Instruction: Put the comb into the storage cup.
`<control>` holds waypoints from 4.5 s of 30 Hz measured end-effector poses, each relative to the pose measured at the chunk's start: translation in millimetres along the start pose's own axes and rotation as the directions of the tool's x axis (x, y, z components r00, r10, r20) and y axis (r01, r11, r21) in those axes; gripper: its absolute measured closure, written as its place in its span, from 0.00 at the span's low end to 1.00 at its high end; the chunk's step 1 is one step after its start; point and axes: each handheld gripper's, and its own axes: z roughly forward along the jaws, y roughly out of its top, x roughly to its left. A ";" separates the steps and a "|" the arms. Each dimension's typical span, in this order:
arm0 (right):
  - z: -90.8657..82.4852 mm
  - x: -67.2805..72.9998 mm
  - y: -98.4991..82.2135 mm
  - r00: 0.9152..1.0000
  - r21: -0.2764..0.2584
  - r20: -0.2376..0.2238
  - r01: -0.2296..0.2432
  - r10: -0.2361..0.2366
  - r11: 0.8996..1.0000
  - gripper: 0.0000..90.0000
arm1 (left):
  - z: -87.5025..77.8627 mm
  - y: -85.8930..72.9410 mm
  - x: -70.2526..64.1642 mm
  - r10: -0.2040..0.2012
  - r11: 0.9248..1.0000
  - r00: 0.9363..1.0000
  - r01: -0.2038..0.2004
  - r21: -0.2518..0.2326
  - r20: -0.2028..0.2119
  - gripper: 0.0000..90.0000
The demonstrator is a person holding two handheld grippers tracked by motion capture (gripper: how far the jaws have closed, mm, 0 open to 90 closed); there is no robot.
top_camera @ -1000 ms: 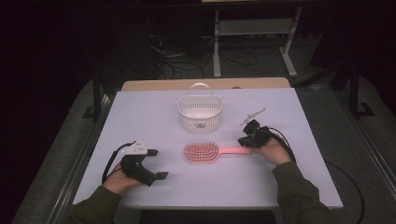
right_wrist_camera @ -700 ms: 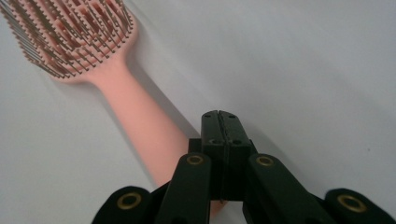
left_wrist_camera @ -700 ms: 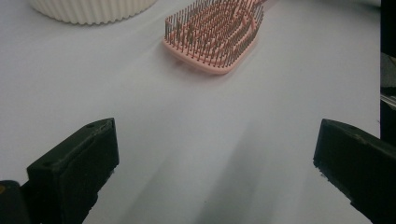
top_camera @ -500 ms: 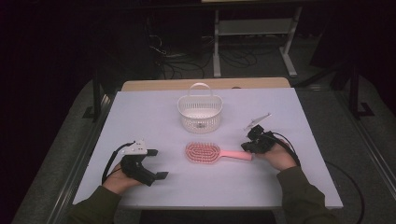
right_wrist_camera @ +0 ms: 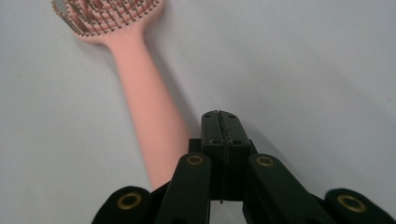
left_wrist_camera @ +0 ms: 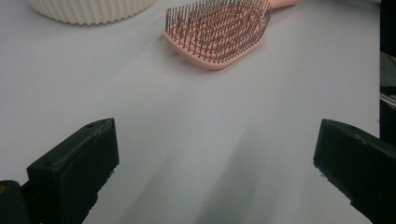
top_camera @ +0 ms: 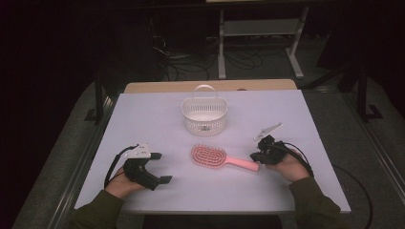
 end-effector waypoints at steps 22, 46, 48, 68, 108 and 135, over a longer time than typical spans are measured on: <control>-7.4 29.0 -12.6 0.996 0.001 -0.056 0.064 -0.064 0.998 0.99 | 1.2 0.1 -1.2 0.005 1.000 1.000 -0.005 0.004 0.005 0.00; -16.5 33.7 -20.8 0.999 -0.102 -0.044 0.025 -0.030 0.994 0.70 | 1.1 0.3 -1.6 0.005 1.000 1.000 -0.005 0.004 0.007 0.00; -17.6 32.0 -22.0 0.999 -0.117 -0.042 0.014 -0.019 0.993 0.65 | 1.0 0.3 -1.7 0.005 1.000 1.000 -0.005 0.004 0.007 0.00; -25.8 21.8 -55.3 0.995 -0.298 -0.011 -0.099 0.100 0.949 0.00 | -0.8 -0.5 -1.5 0.005 1.000 1.000 -0.005 0.002 -0.002 0.00; -35.8 23.9 -34.7 0.996 -0.337 -0.047 -0.086 0.074 0.938 0.00 | -2.1 -1.1 -3.3 0.014 1.000 1.000 -0.014 -0.014 -0.009 0.01; -32.5 25.2 -10.4 0.996 -0.351 -0.052 -0.083 0.069 0.933 0.00 | 0.5 -0.1 -1.7 0.002 1.000 1.000 -0.001 -0.023 0.017 0.00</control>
